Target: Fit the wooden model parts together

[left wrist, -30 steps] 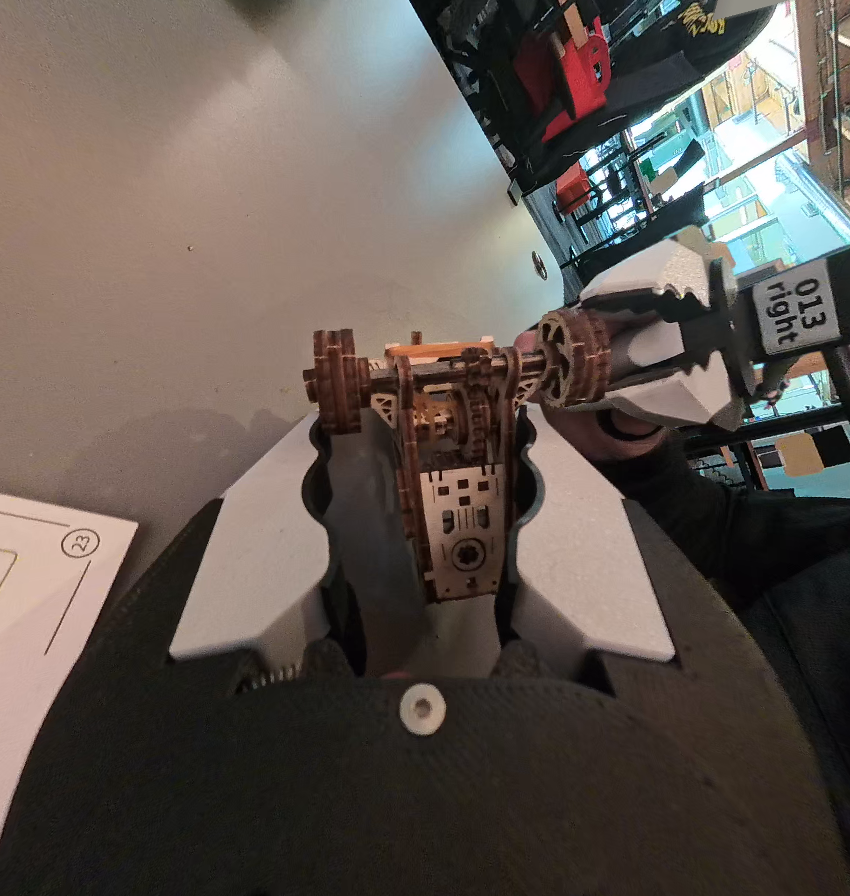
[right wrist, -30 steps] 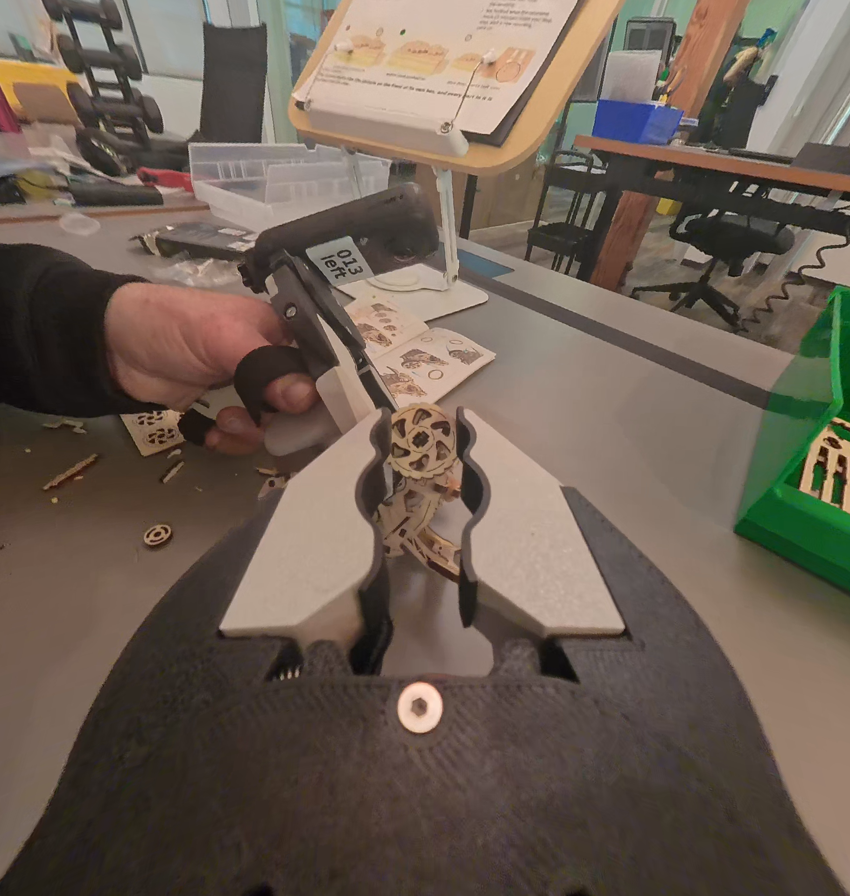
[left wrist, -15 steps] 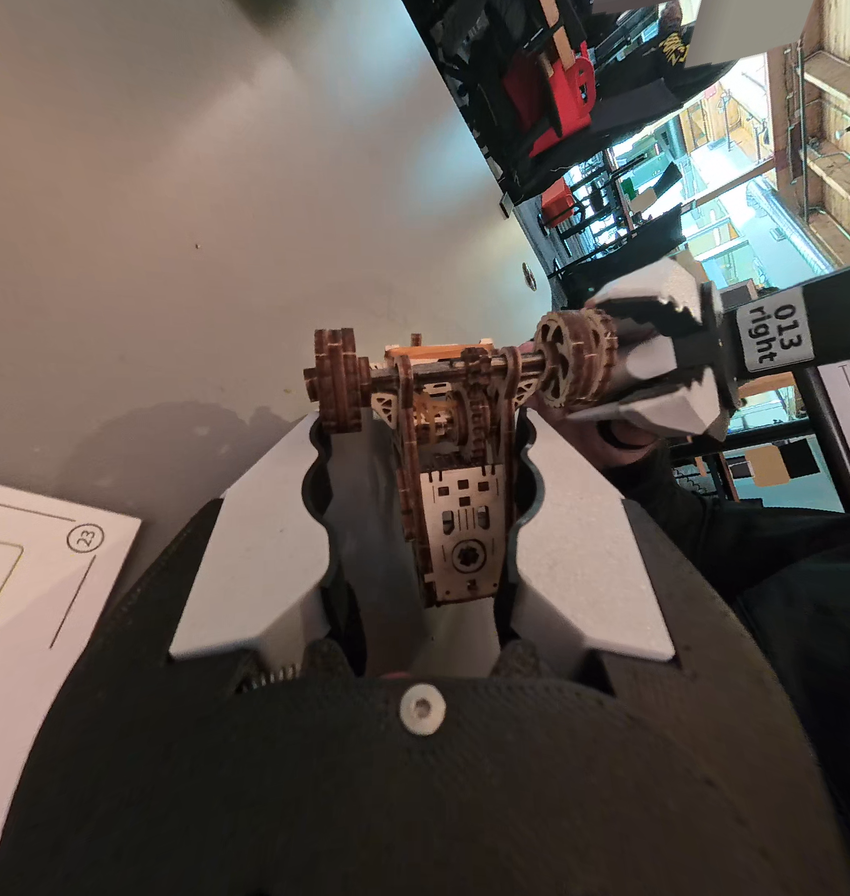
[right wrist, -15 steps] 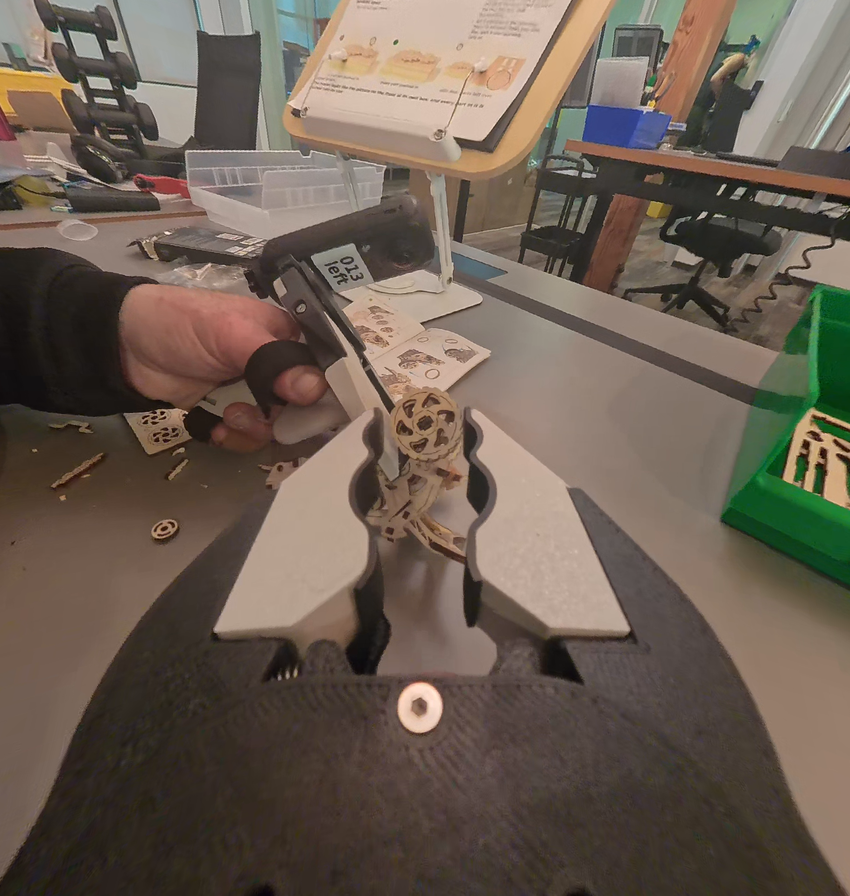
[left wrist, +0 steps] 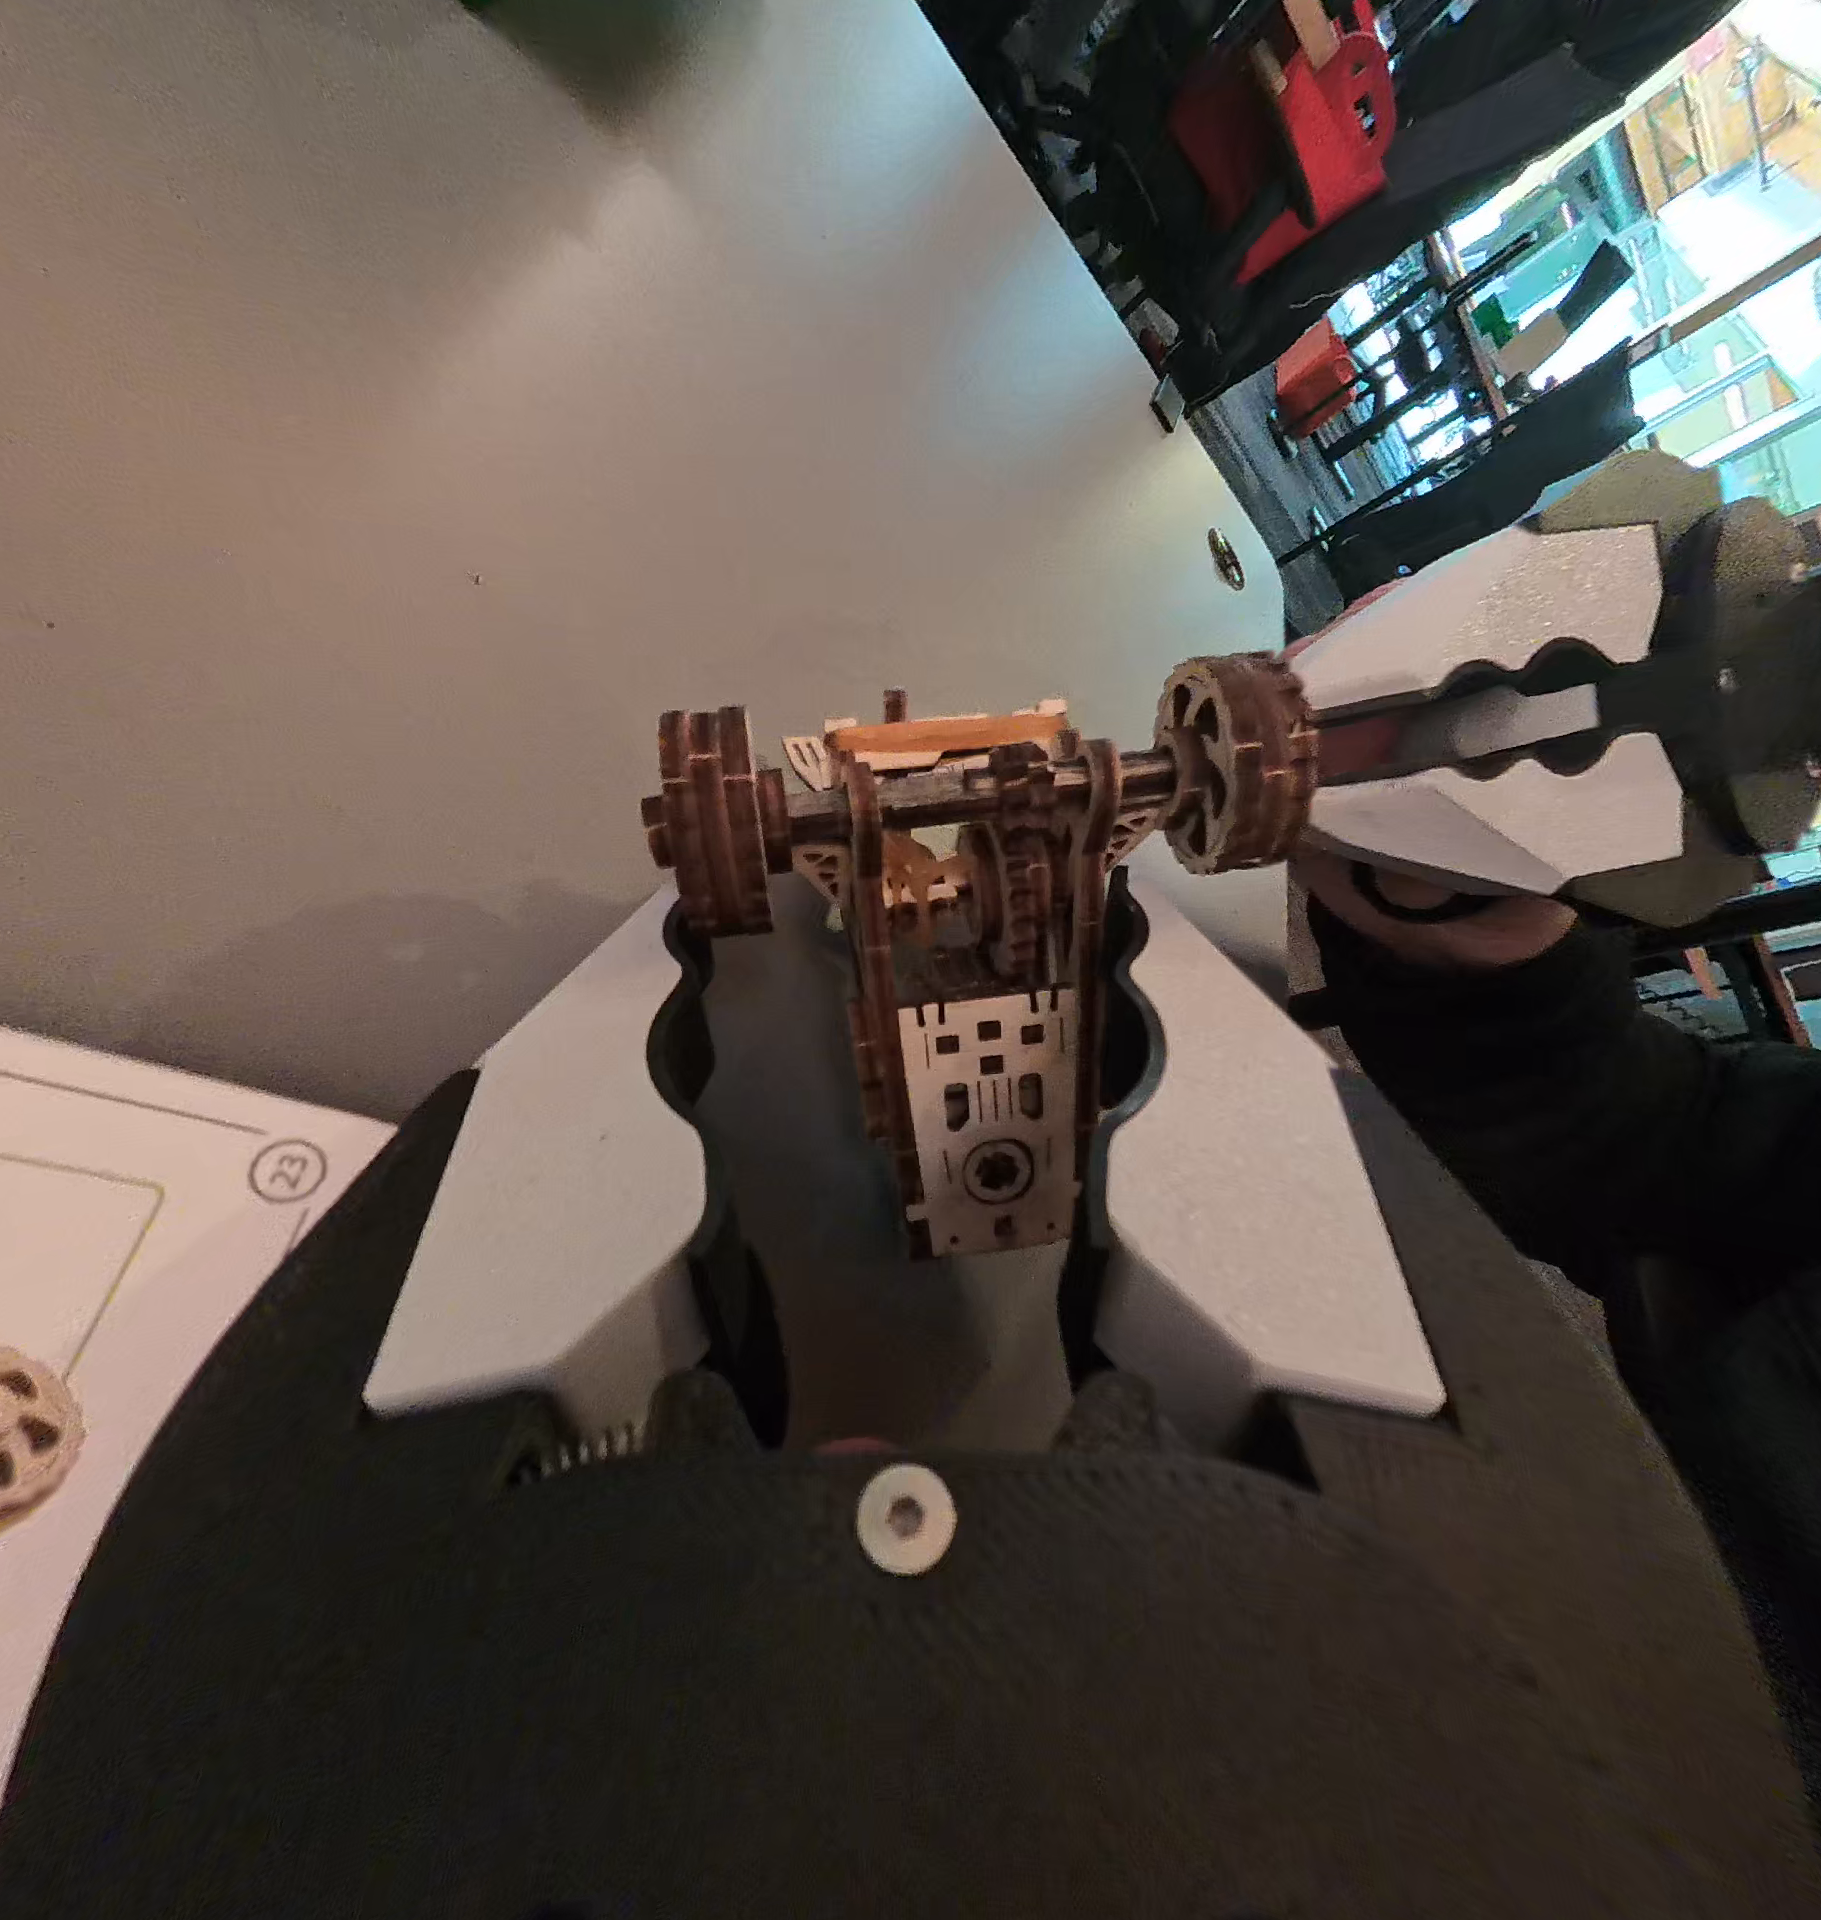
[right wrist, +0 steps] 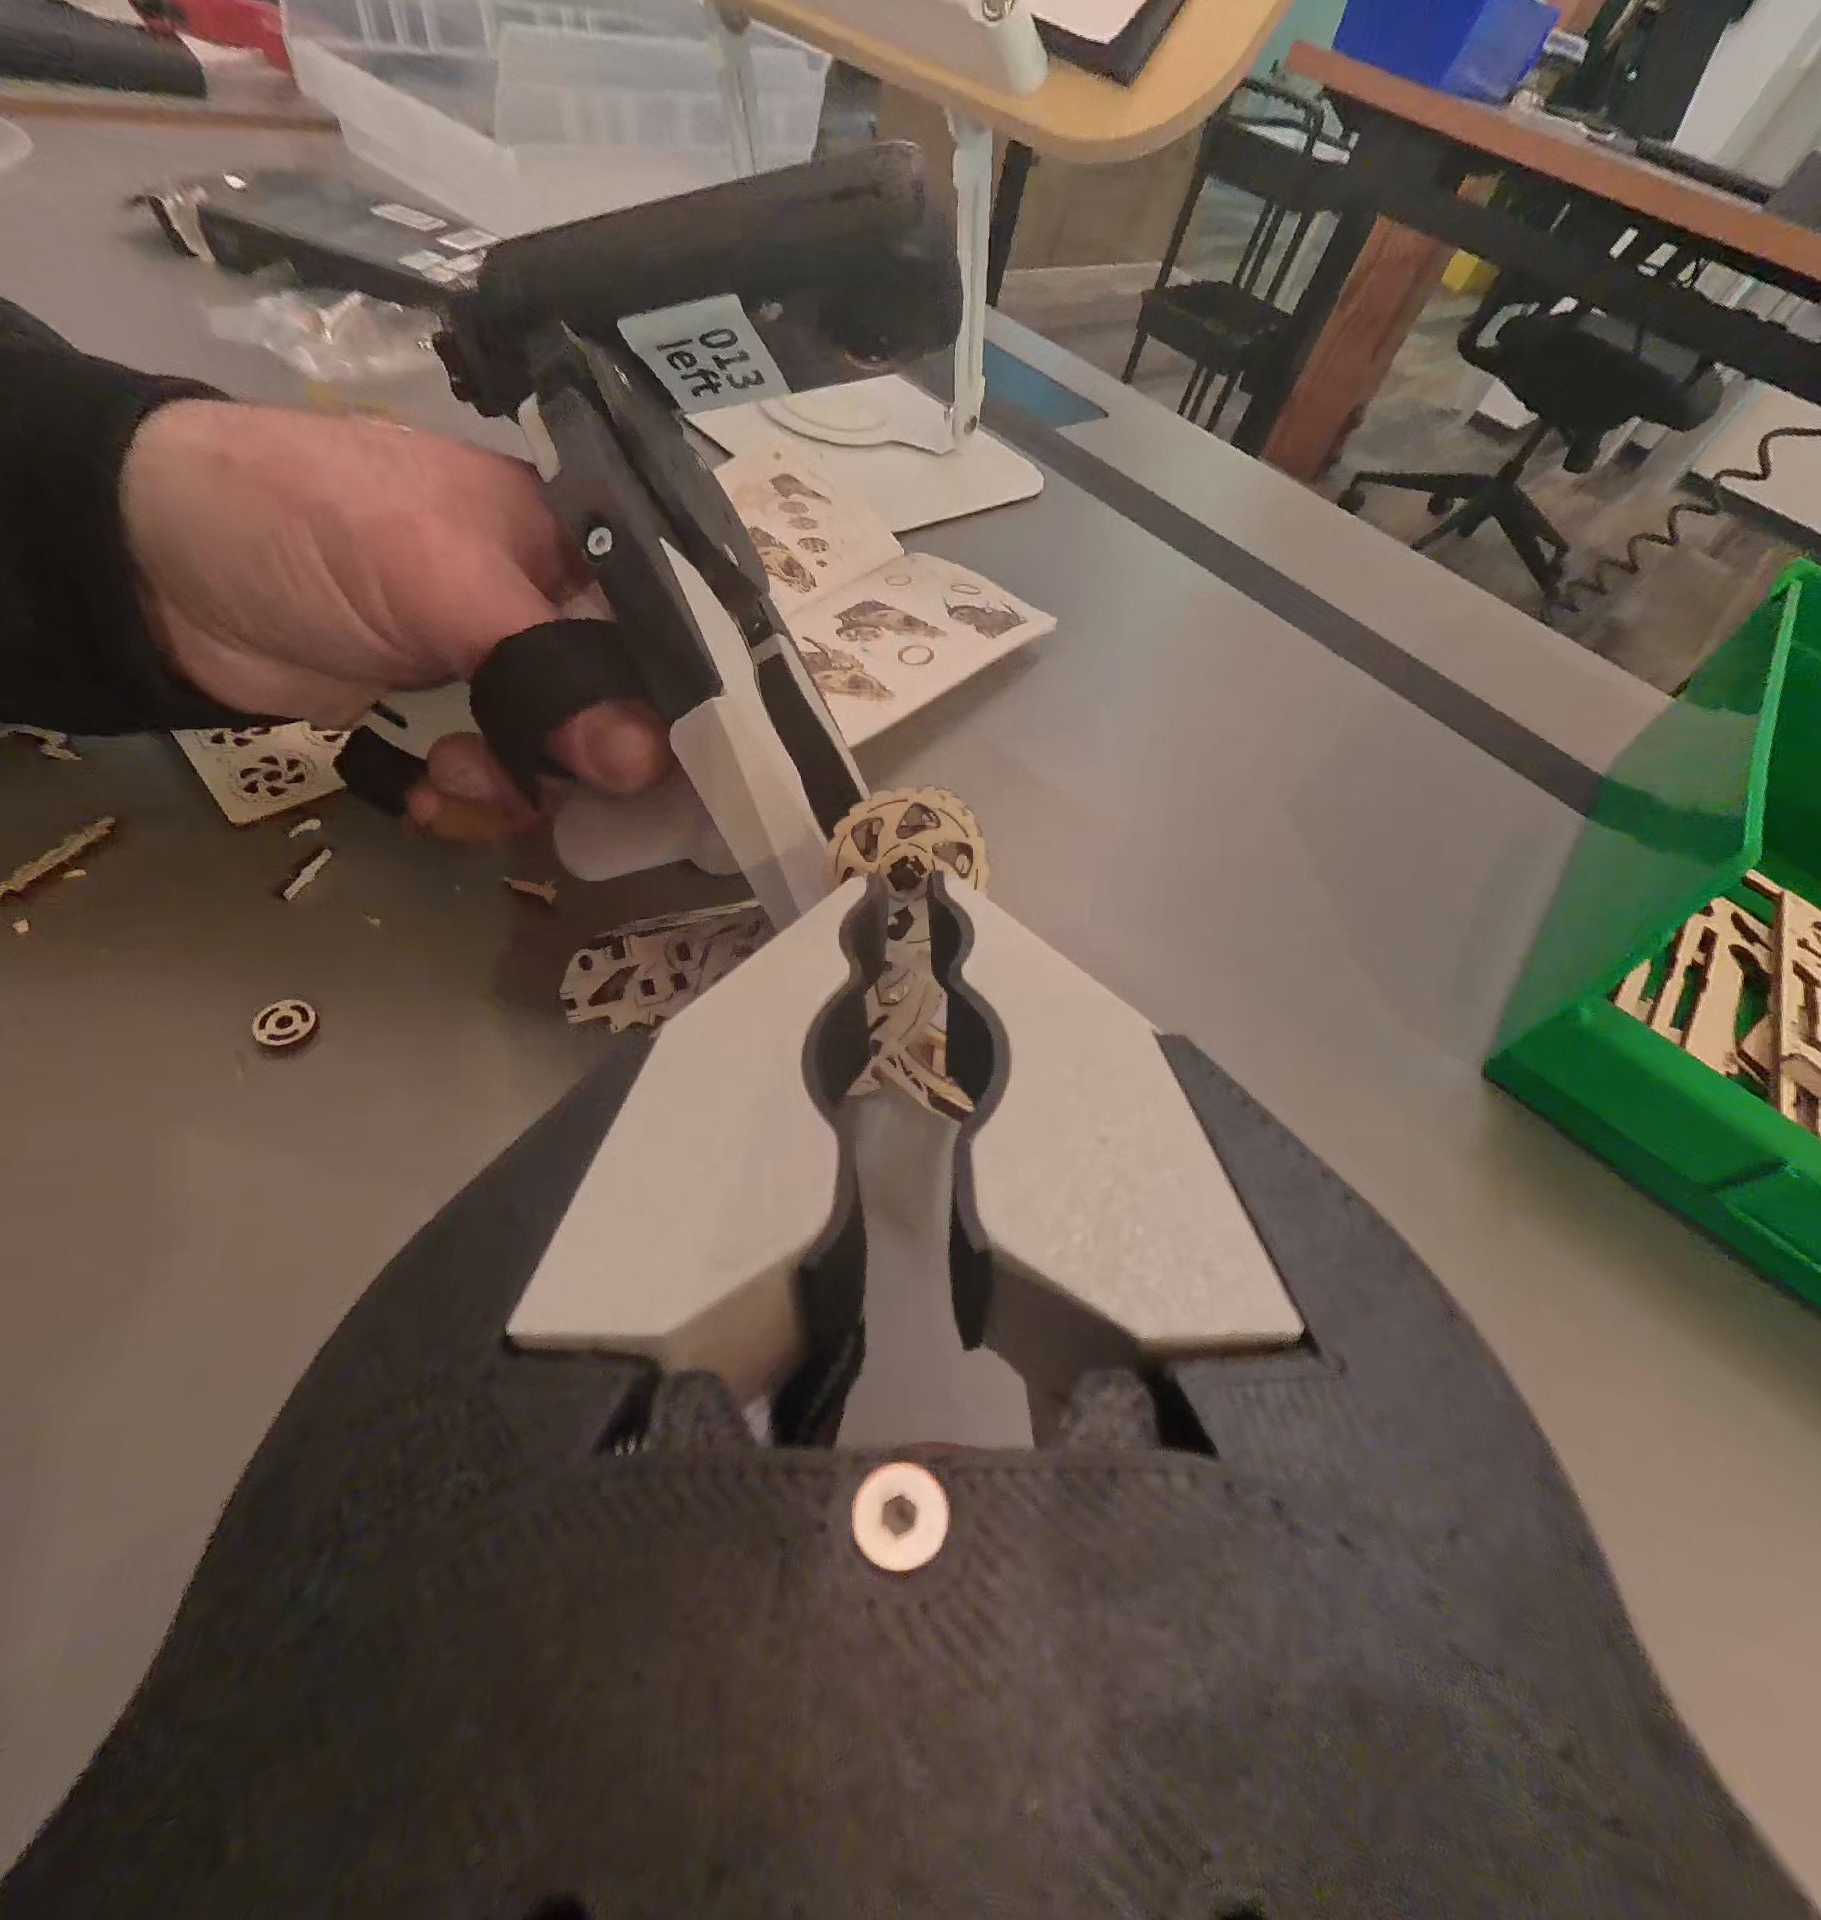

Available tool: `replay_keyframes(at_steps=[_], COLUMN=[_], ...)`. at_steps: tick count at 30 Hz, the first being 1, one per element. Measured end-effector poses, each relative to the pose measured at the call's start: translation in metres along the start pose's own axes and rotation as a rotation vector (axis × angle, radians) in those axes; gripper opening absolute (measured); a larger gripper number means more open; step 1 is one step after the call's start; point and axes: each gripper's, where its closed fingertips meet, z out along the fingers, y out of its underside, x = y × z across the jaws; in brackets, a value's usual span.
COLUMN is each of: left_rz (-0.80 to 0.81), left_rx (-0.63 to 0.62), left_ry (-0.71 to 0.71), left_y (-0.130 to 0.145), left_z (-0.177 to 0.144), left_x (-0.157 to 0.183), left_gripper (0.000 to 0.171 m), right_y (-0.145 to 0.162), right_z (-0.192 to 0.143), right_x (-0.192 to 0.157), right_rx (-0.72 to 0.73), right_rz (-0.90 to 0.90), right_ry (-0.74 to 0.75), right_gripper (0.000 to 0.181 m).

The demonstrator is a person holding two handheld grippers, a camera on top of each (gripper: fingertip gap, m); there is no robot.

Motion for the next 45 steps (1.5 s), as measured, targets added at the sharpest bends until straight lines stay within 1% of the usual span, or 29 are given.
replay_keyframes(at_steps=[2,5,8,12,14,15,20,23,24,25,28,30,34,38,40,42,45], left_rz=[-0.002,0.026,0.021,0.03,0.02,0.008,-0.068,-0.09,-0.083,-0.072,0.015,0.062,0.156,0.249,0.266,0.249,0.255], left_rx=[0.003,0.019,0.012,0.003,-0.011,-0.012,-0.017,-0.056,-0.092,-0.117,-0.143,-0.146,-0.171,-0.192,-0.193,-0.171,-0.16], left_ry=[0.004,-0.035,-0.032,-0.048,-0.022,-0.002,0.14,0.207,0.219,0.215,0.154,0.113,0.031,-0.013,-0.014,-0.022,-0.057], left_y=[-0.001,-0.002,0.0,0.0,0.0,-0.001,0.0,0.005,0.009,0.013,0.014,0.013,0.014,0.017,0.018,0.016,0.015], left_z=[0.001,0.001,0.002,0.003,0.005,0.007,0.011,0.017,0.02,0.023,0.026,0.026,0.022,0.019,0.016,0.013,0.006], left_x=[0.001,-0.001,0.0,0.0,0.003,0.005,0.021,0.032,0.035,0.036,0.035,0.032,0.027,0.025,0.024,0.022,0.017], left_gripper=[0.073,0.073,0.073,0.074,0.074,0.074,0.073,0.073,0.073,0.073,0.075,0.079,0.087,0.105,0.112,0.118,0.114], right_y=[-0.001,-0.001,0.0,0.003,0.0,-0.002,-0.006,-0.009,-0.008,-0.006,0.0,0.005,0.005,0.003,0.003,0.003,0.003], right_z=[-0.001,-0.001,-0.002,-0.003,-0.004,-0.005,-0.015,-0.022,-0.025,-0.027,-0.034,-0.035,-0.03,-0.024,-0.022,-0.021,-0.018], right_x=[0.001,0.0,0.001,0.003,0.003,0.003,0.002,-0.001,-0.003,-0.004,-0.004,-0.003,-0.004,-0.006,-0.005,-0.003,-0.001], right_rx=[0.001,0.002,0.007,-0.043,-0.047,-0.034,-0.022,-0.03,-0.033,-0.043,-0.059,-0.073,-0.062,-0.063,-0.061,-0.06,-0.058], right_rz=[-0.028,-0.023,-0.031,-0.028,-0.047,-0.028,-0.025,-0.049,-0.052,-0.054,-0.054,-0.047,-0.039,-0.06,-0.05,-0.047,-0.039], right_ry=[0.026,0.043,0.064,0.055,0.055,0.045,0.04,0.042,0.035,0.036,0.046,0.052,0.053,0.046,0.042,0.043,0.045], right_gripper=[0.005,0.008,0.004,0.003,0.003,0.005,0.008,0.01,0.007,0.005,0.003,0.003,0.003,0.003,0.002,0.002,0.003])
